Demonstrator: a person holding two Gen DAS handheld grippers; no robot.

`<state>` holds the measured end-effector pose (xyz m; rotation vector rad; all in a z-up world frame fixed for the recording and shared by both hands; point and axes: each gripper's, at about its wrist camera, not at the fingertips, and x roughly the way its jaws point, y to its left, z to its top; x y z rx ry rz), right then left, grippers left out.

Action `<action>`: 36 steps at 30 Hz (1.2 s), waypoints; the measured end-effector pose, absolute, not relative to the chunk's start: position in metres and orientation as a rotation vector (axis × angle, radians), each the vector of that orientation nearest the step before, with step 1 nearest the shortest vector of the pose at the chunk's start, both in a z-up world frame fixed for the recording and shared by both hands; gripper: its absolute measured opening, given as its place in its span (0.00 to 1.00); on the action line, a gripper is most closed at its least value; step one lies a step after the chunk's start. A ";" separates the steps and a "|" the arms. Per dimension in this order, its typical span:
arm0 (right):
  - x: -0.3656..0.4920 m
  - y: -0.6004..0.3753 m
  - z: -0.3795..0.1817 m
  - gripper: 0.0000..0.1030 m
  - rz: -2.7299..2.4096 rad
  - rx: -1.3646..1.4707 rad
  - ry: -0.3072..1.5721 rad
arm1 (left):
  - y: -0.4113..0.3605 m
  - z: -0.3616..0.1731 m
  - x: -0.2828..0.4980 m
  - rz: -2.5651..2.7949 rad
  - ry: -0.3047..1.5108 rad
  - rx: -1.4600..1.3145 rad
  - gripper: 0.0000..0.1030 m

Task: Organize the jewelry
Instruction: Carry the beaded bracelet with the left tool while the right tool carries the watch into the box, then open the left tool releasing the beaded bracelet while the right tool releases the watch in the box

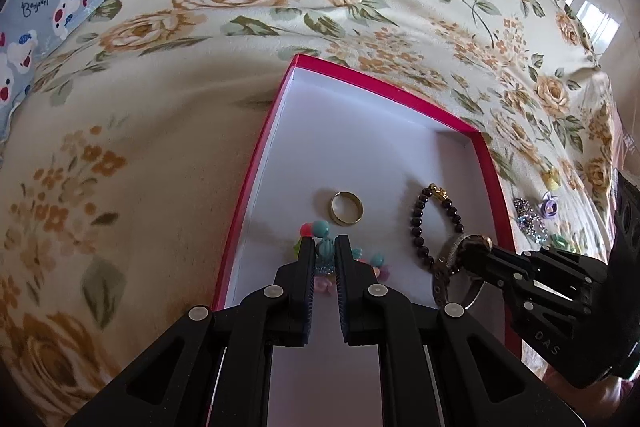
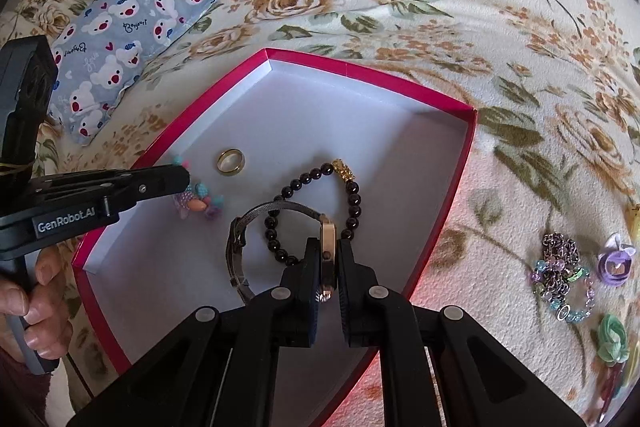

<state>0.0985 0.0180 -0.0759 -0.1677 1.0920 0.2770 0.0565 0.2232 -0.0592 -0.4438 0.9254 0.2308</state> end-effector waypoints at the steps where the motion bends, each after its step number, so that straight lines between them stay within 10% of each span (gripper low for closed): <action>1: 0.098 0.017 -0.077 0.12 0.279 -0.162 1.093 | 0.222 -0.059 0.057 0.234 0.925 -0.439 0.09; 26: 0.087 0.009 -0.060 0.24 0.298 -0.085 1.054 | 0.216 -0.050 0.046 0.255 0.934 -0.407 0.21; 36: 0.069 -0.016 -0.030 0.34 0.276 -0.019 0.987 | 0.194 -0.023 0.031 0.237 0.896 -0.378 0.49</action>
